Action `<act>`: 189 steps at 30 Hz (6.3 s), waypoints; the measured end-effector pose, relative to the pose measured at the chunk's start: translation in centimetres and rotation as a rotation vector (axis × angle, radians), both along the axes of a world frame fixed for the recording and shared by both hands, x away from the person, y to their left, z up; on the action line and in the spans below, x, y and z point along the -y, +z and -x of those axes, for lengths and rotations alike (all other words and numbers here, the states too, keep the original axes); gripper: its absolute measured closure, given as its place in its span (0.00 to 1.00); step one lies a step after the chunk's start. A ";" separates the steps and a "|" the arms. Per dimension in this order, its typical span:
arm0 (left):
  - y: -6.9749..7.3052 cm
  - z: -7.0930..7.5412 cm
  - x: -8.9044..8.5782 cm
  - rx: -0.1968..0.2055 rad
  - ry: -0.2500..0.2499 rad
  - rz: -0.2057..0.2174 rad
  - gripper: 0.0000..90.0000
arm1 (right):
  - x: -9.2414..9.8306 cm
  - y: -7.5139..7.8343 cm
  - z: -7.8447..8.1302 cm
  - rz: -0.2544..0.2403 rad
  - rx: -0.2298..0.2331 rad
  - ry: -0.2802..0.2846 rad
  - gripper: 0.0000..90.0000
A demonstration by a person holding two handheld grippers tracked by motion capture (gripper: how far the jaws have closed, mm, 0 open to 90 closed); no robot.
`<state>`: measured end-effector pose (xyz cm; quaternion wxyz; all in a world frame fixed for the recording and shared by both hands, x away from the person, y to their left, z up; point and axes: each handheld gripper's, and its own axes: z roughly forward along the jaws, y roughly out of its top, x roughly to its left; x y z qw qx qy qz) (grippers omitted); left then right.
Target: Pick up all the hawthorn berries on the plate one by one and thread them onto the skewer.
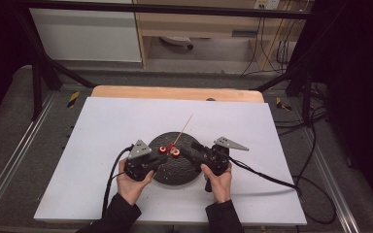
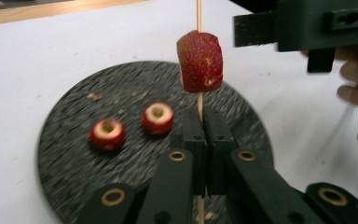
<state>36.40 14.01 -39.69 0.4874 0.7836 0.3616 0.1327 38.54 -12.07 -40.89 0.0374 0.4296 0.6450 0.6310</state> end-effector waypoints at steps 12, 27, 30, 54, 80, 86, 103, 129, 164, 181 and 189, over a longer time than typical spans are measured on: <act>-1.0 1.5 -4.6 -0.011 0.014 -0.046 0.98 | 1.0 0.1 -0.6 0.245 -0.060 0.098 0.08; -2.3 3.0 -8.3 -0.027 0.021 -0.061 0.98 | 1.1 0.7 -2.4 0.454 -0.122 0.115 0.02; -2.5 3.1 -8.7 -0.030 0.025 -0.071 0.98 | 0.5 1.0 -2.9 0.490 -0.115 0.137 0.03; -3.4 3.4 -10.2 -0.039 0.033 -0.088 0.98 | -6.5 1.6 -7.5 0.821 -0.171 0.256 0.17; -3.5 3.2 -10.0 -0.048 0.029 -0.091 0.98 | -8.1 -0.1 -9.7 0.872 -0.294 0.328 0.53; -3.5 3.2 -10.1 -0.046 0.029 -0.092 0.98 | -8.3 -0.5 -9.7 0.878 -0.289 0.347 0.61; -3.5 3.2 -10.0 -0.044 0.029 -0.093 0.98 | -8.3 -0.3 -9.7 0.879 -0.311 0.342 0.68; -3.4 3.4 -9.9 -0.033 0.027 -0.101 0.98 | -6.8 3.1 -7.7 0.761 -0.297 0.276 0.68; -3.3 3.6 -8.7 -0.014 0.015 -0.107 0.98 | -0.6 0.6 -2.7 0.303 -0.177 0.115 0.68; -2.8 3.5 -6.9 -0.009 0.016 -0.106 0.98 | 0.2 -1.5 -1.3 0.033 -0.140 -0.043 0.69; -2.4 3.3 -5.7 -0.005 0.025 -0.084 0.98 | 0.1 -1.2 -1.4 -0.061 -0.114 -0.089 0.69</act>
